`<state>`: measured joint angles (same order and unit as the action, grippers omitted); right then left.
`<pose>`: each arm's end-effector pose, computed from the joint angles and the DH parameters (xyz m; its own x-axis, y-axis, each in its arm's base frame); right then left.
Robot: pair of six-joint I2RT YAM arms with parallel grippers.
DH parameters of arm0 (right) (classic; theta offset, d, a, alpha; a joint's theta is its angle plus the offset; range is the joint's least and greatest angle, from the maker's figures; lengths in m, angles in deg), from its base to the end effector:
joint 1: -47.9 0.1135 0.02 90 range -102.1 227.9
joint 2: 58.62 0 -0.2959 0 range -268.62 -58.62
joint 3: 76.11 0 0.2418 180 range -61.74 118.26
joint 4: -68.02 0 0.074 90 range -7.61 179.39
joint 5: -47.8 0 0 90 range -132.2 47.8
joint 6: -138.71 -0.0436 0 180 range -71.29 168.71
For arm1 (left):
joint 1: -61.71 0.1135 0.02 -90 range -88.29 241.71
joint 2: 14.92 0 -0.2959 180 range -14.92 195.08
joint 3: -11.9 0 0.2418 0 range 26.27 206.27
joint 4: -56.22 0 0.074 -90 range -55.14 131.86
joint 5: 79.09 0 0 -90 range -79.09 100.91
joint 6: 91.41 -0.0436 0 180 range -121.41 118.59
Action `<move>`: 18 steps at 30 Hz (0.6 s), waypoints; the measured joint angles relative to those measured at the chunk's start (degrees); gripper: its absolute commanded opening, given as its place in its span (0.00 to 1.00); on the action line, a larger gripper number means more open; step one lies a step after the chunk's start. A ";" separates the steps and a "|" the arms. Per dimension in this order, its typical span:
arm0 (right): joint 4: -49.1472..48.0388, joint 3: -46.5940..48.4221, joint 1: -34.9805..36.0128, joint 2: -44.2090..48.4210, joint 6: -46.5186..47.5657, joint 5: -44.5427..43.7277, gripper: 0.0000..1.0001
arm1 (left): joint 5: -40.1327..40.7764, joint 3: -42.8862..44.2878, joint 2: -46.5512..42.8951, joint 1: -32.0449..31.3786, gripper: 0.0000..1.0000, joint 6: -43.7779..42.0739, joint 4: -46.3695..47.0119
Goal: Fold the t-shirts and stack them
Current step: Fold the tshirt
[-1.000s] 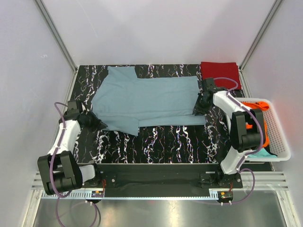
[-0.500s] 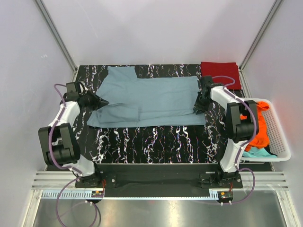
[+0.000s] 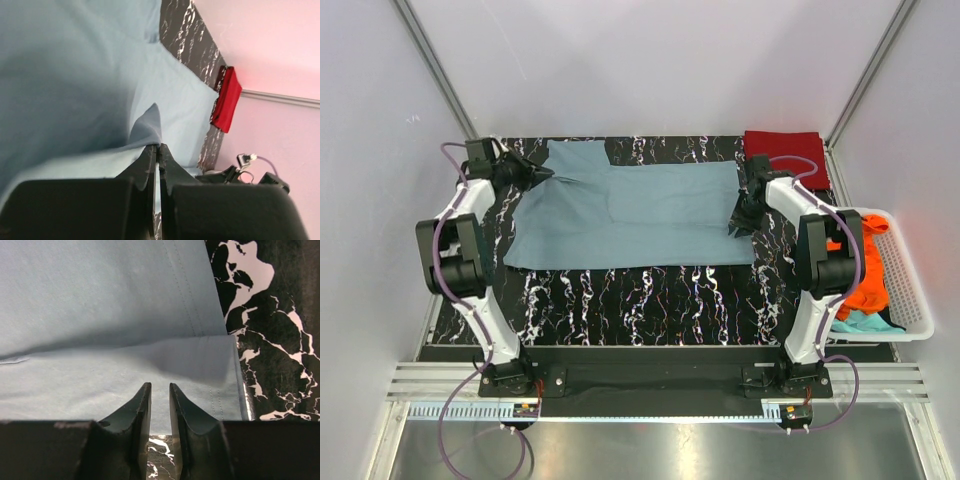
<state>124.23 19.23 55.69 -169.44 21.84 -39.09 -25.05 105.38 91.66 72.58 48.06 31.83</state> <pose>0.3912 0.0559 0.2140 -0.9079 0.3313 -0.2570 0.2893 0.9386 0.1879 0.4238 0.0553 0.2758 -0.6202 -0.7455 -0.2440 -0.2561 0.4864 -0.8353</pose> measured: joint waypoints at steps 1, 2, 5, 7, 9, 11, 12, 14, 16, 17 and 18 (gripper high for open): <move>0.07 0.22 0.00 -0.17 0.00 0.24 0.28 | -0.39 1.68 1.92 -0.24 0.00 0.39 0.57; 0.09 0.31 -0.02 -0.26 0.00 0.44 0.28 | -0.81 3.15 3.56 -0.46 0.00 0.66 0.98; 0.35 1.14 -0.02 -1.14 0.02 0.72 0.30 | -1.84 7.10 8.66 -1.20 0.00 1.75 1.55; 0.55 1.70 -0.02 -1.57 0.13 0.72 0.34 | -2.45 8.46 11.04 -1.51 0.00 2.29 1.95; 0.96 2.36 -0.02 -1.77 0.50 0.59 0.40 | -2.75 8.90 12.33 -1.84 0.00 2.67 2.16; 1.40 3.04 -0.04 -1.77 1.09 0.46 0.42 | -2.75 8.94 12.74 -1.95 0.00 2.62 2.12; 1.40 3.39 -0.04 -1.77 1.42 0.33 0.43 | -2.60 8.96 12.76 -1.95 0.00 2.56 1.97; 1.53 4.20 -0.07 -1.77 2.12 -0.50 0.43 | -2.12 9.38 12.76 -1.92 0.00 2.05 0.57; 1.73 4.87 -0.17 -1.77 2.75 -0.76 0.43 | -0.83 9.97 12.76 -1.88 0.00 1.03 -1.20; 1.84 5.22 -0.28 -1.86 3.04 -0.81 0.43 | -0.11 10.23 12.76 -1.88 0.00 0.22 -2.19; 2.08 5.70 -0.42 -1.95 3.32 -1.03 0.43 | 0.50 10.40 12.76 -1.88 0.00 -0.26 -2.95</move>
<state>126.31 24.94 55.28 -171.39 25.16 -40.11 -24.55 115.79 104.43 70.70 47.80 28.88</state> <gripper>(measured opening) 0.431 0.022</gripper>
